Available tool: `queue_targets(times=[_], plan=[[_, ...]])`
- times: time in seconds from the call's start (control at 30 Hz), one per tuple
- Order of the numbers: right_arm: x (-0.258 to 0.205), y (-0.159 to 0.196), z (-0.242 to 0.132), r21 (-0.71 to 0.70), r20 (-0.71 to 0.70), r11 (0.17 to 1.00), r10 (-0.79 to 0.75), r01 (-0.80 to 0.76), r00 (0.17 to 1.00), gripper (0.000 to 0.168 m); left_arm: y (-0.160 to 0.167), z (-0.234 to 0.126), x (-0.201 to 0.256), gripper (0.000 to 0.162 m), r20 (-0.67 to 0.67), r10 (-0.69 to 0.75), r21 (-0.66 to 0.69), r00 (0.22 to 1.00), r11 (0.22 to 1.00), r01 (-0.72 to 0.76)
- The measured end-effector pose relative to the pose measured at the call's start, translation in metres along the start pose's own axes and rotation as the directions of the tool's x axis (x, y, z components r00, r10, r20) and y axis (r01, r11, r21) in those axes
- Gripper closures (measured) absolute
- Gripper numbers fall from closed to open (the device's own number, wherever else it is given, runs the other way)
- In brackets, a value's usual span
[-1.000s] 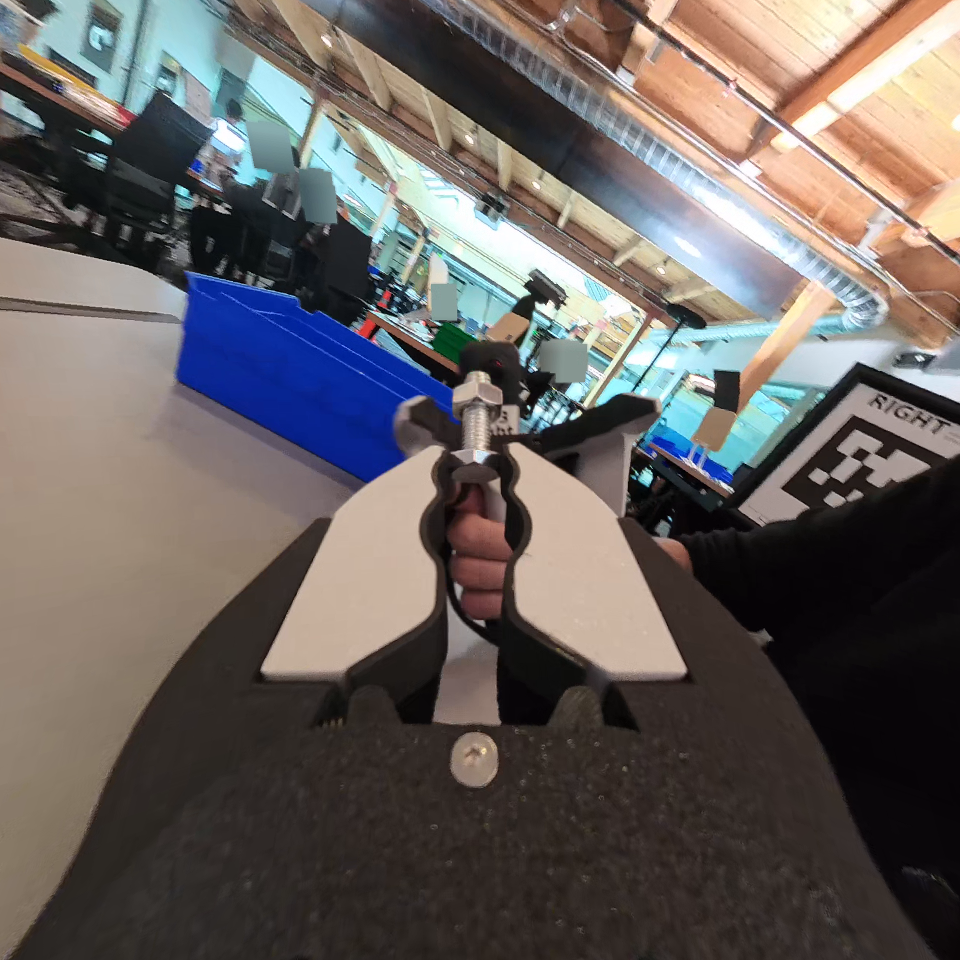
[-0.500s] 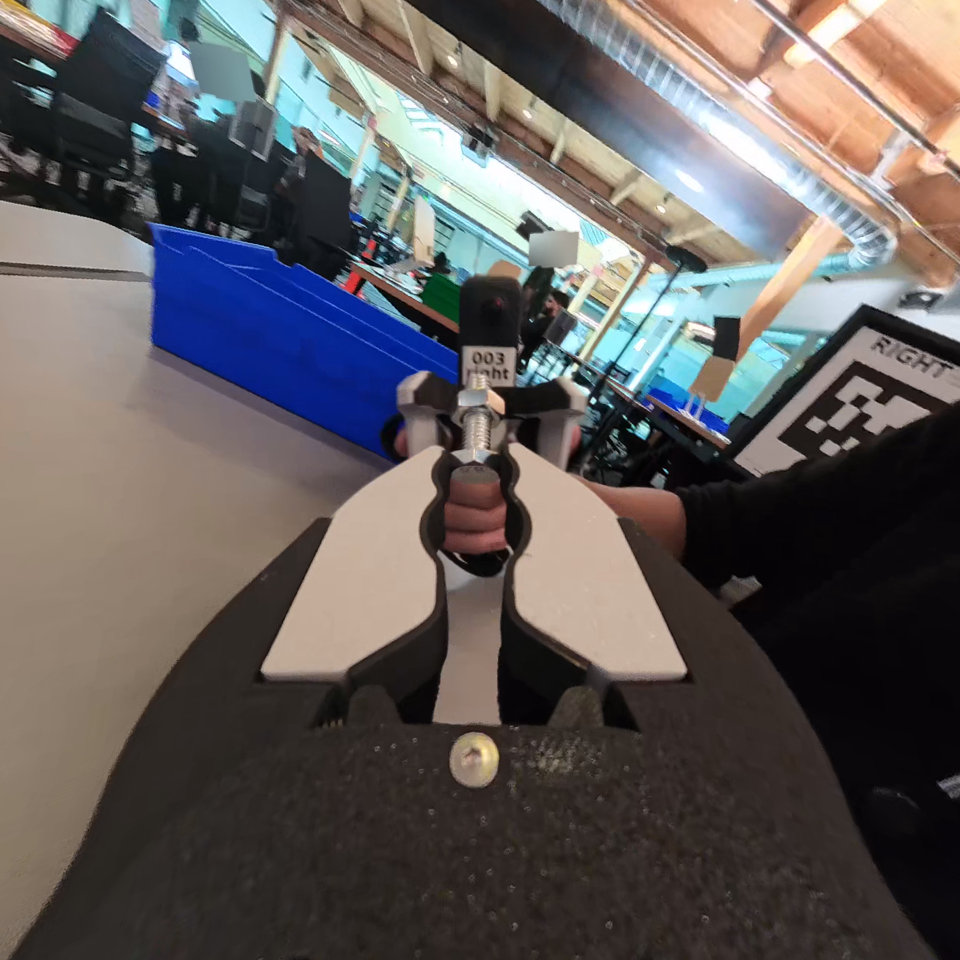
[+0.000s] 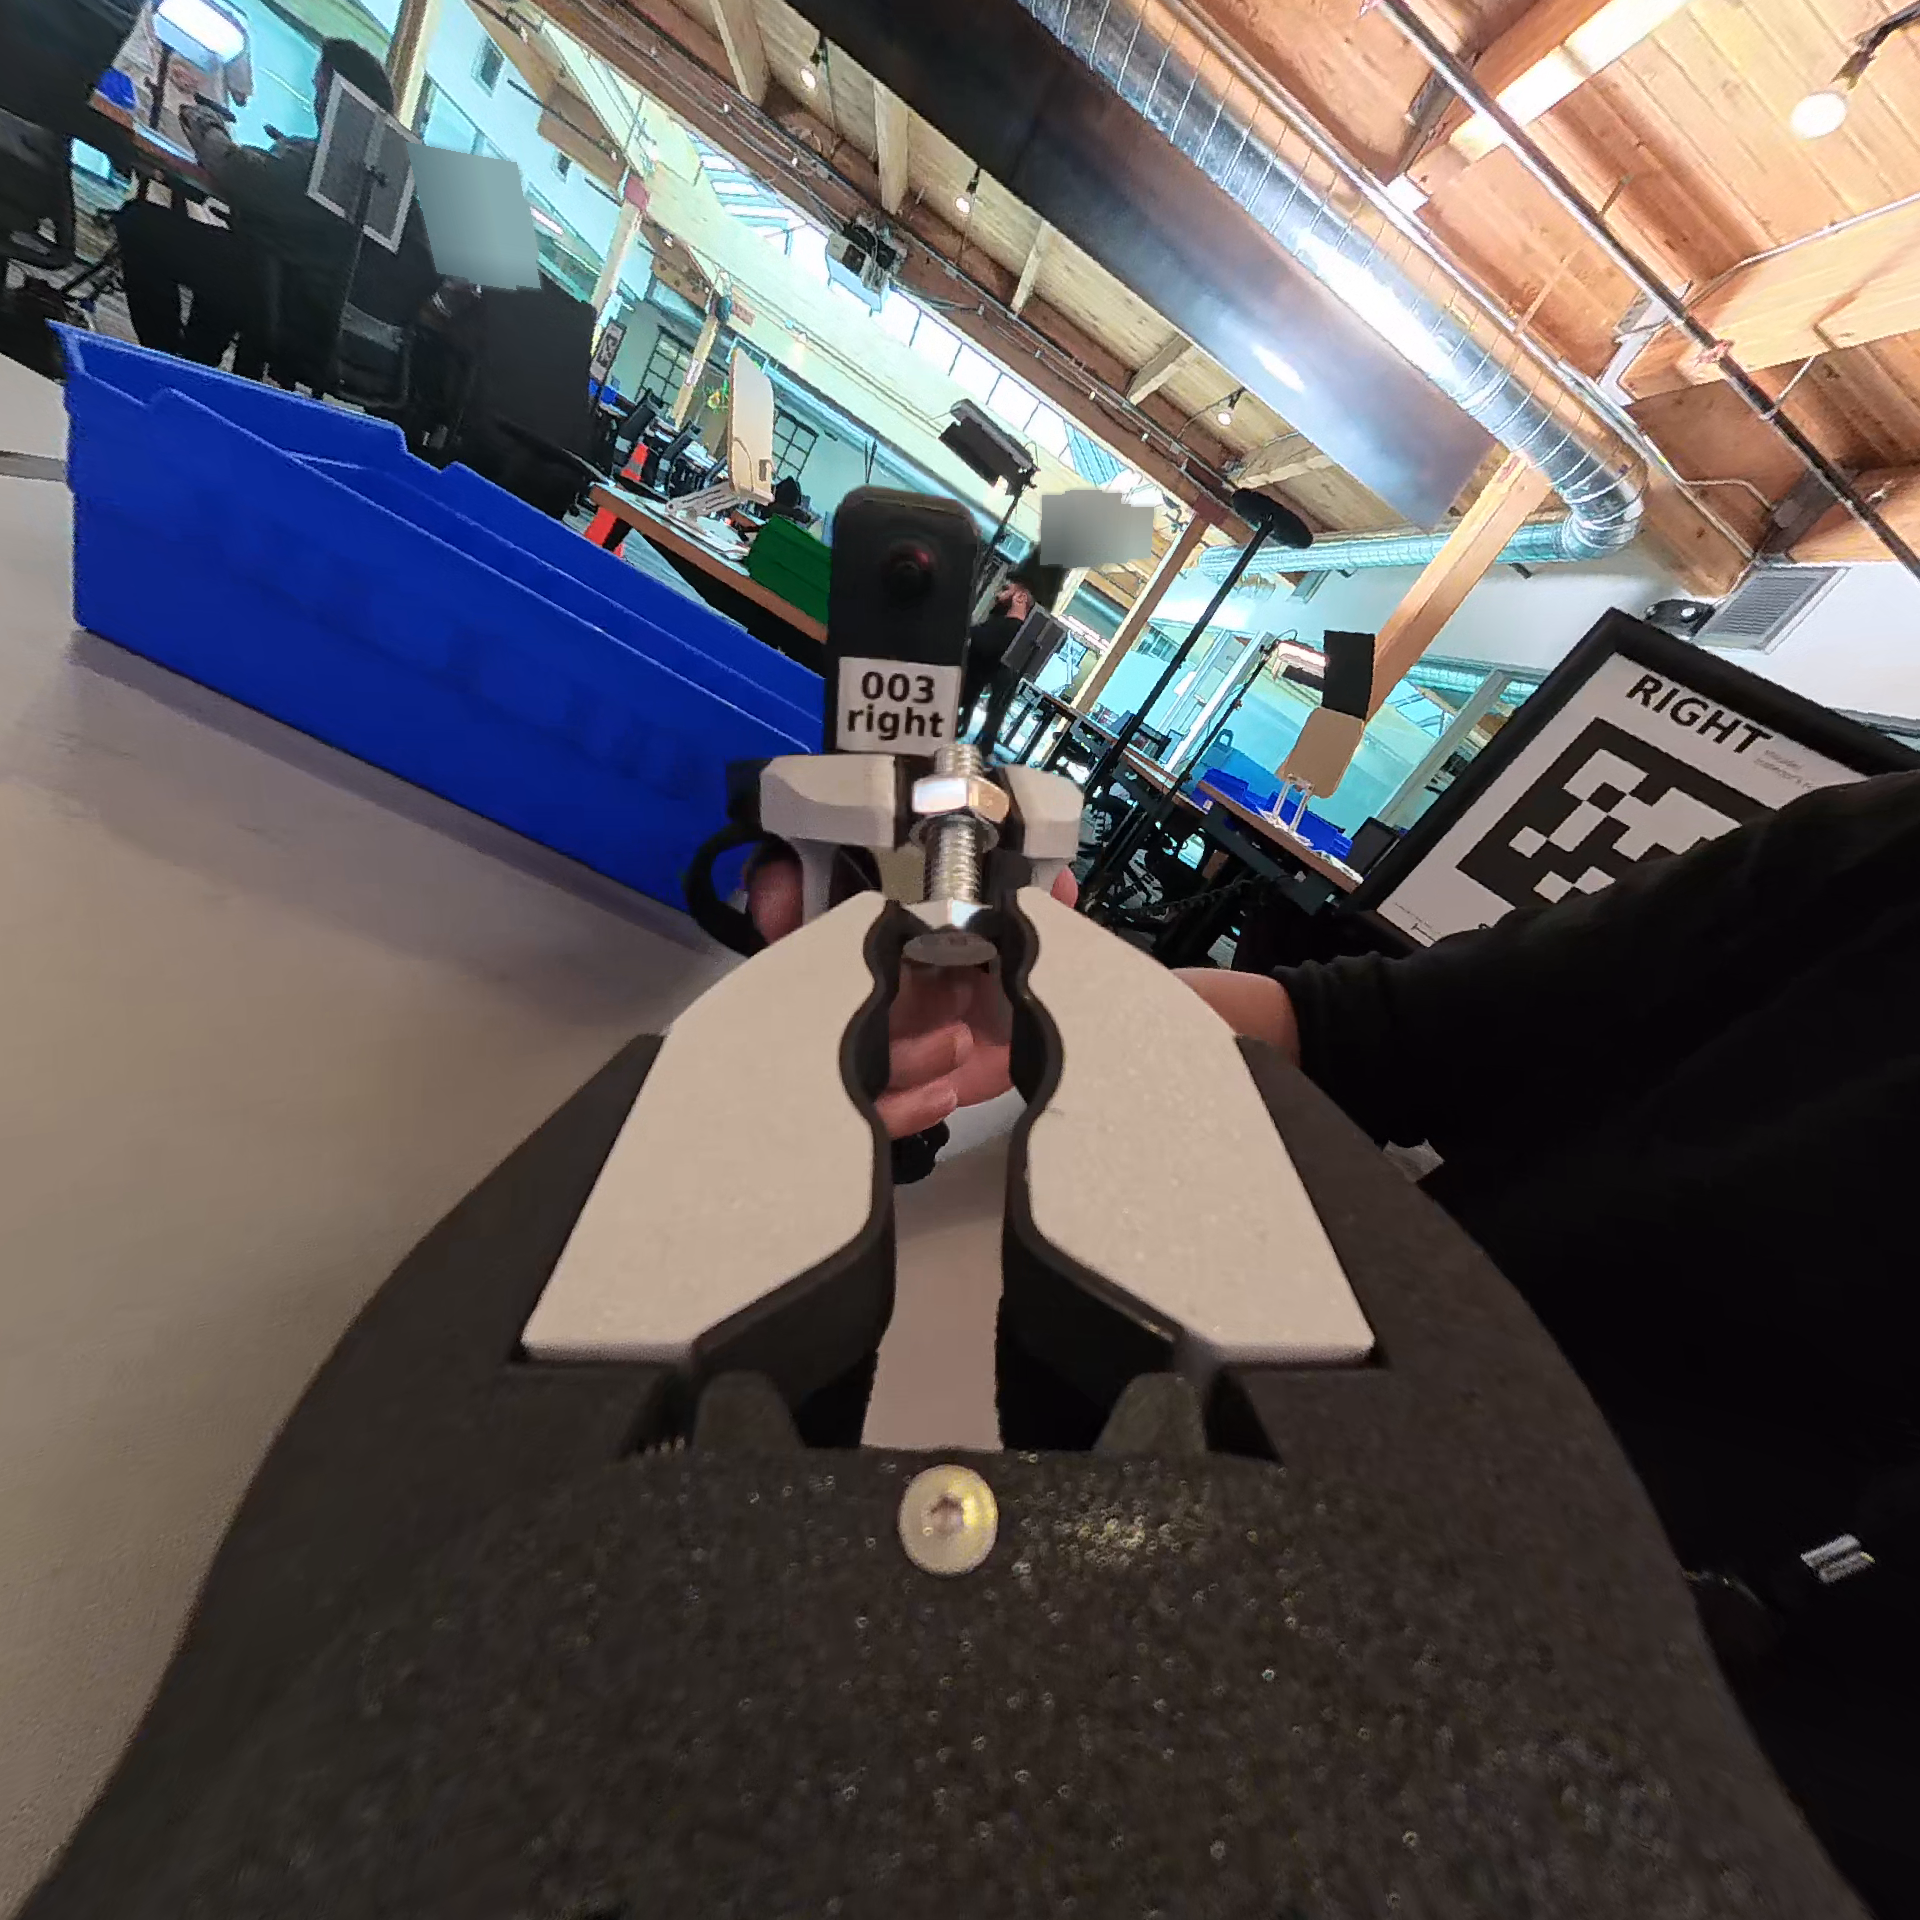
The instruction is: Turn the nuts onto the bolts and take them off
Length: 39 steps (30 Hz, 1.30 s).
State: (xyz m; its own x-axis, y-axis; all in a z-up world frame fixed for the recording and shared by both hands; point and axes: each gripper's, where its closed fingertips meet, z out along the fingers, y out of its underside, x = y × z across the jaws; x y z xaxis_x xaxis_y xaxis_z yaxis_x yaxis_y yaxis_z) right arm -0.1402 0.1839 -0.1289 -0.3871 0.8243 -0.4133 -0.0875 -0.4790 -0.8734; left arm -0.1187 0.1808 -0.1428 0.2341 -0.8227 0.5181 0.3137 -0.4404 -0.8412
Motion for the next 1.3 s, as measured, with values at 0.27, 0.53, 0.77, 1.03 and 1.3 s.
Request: queue_targets(times=[0.27,0.53,0.77,1.03,1.3], plan=[[-0.003,-0.035,-0.011,0.0,-0.104,0.997,-0.071,0.072,0.992,0.151,0.006,-0.009,-0.003,0.106,0.246,0.246,-0.168,0.938,0.964,-0.209],[0.031,-0.151,-0.156,-0.424,-0.679,0.895,-0.413,0.134,0.607,0.15,0.035,-0.023,-0.011,0.111,0.439,0.309,-0.251,0.844,0.944,-0.215],[0.108,-0.062,-0.356,-0.564,-0.791,0.57,-0.582,-0.597,0.19,0.15,0.056,-0.014,-0.02,0.112,0.385,0.267,-0.308,0.883,0.939,-0.15],[0.129,-0.006,-0.383,-0.505,-0.784,0.376,-0.577,-0.776,0.231,0.15,0.06,-0.01,-0.017,0.113,0.36,0.276,-0.33,0.891,0.931,-0.155],[0.142,-0.003,-0.381,-0.467,-0.841,0.454,-0.492,-0.759,0.223,0.149,0.068,-0.009,-0.017,0.113,0.346,0.309,-0.38,0.886,0.909,-0.169]])
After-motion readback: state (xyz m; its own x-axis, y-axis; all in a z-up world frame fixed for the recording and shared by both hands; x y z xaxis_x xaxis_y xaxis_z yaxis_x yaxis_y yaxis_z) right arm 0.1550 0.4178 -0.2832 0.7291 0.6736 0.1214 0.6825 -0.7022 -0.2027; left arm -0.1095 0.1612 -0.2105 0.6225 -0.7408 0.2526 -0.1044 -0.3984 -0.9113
